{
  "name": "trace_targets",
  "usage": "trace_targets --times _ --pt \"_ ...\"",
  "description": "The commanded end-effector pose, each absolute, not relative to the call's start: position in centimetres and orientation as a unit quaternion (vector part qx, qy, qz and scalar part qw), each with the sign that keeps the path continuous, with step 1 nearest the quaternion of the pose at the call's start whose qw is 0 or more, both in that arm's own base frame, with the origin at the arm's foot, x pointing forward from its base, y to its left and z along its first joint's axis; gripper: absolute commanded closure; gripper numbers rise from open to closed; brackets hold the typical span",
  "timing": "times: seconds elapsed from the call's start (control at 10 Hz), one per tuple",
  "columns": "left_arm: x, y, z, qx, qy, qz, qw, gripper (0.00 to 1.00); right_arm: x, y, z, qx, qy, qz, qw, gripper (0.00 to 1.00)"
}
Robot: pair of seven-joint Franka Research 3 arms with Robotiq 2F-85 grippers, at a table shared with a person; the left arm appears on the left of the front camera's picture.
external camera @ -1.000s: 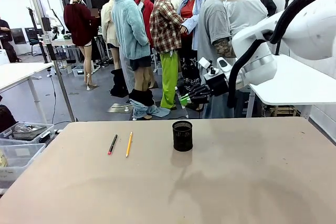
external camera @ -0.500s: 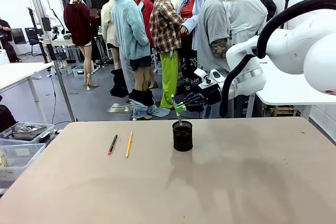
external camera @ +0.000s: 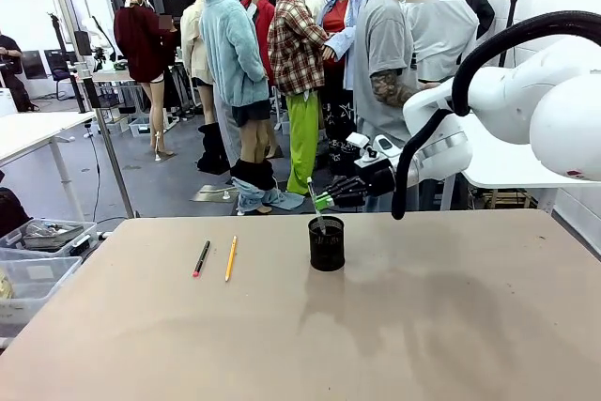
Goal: Place the pens into the pen holder.
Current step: Pick up a writing instrument from the table and place it into the Pen holder.
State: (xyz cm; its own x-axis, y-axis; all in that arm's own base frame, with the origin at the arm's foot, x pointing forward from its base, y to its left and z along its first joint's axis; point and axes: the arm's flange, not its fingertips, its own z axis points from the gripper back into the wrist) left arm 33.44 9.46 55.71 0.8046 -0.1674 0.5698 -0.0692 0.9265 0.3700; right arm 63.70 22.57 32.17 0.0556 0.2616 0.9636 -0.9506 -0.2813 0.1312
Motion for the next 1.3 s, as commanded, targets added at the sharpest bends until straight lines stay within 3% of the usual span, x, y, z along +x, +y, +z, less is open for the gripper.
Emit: trace_targets --times 0.0,0.2,0.3,0.5,0.9,1.0,1.2 --pt "33.6 9.7 55.7 0.197 -0.314 -0.035 0.928 0.0 64.5 22.8 32.0 0.518 -0.308 0.609 0.516 0.7" --pt "33.6 9.7 55.7 0.197 -0.314 -0.035 0.928 0.0 64.3 22.3 32.4 0.516 -0.3 0.61 0.521 0.31" --pt "33.6 9.7 55.7 0.197 -0.314 -0.035 0.928 0.0 64.0 22.1 32.7 0.512 -0.29 0.613 0.527 0.17" --pt "33.6 9.7 55.7 0.197 -0.314 -0.035 0.928 0.0 63.1 20.4 34.4 0.49 -0.286 0.605 0.559 0.17" --pt "33.6 9.7 55.7 0.197 -0.314 -0.035 0.928 0.0 57.1 10.1 42.6 0.301 -0.246 0.482 0.785 0.17" --pt "33.6 9.7 55.7 0.197 -0.314 -0.035 0.928 0.0 55.4 7.6 44.0 0.26 -0.203 0.458 0.825 0.17" --pt "33.6 9.7 55.7 0.197 -0.314 -0.035 0.928 0.0 52.0 3.0 46.7 0.192 -0.182 0.381 0.886 0.17"
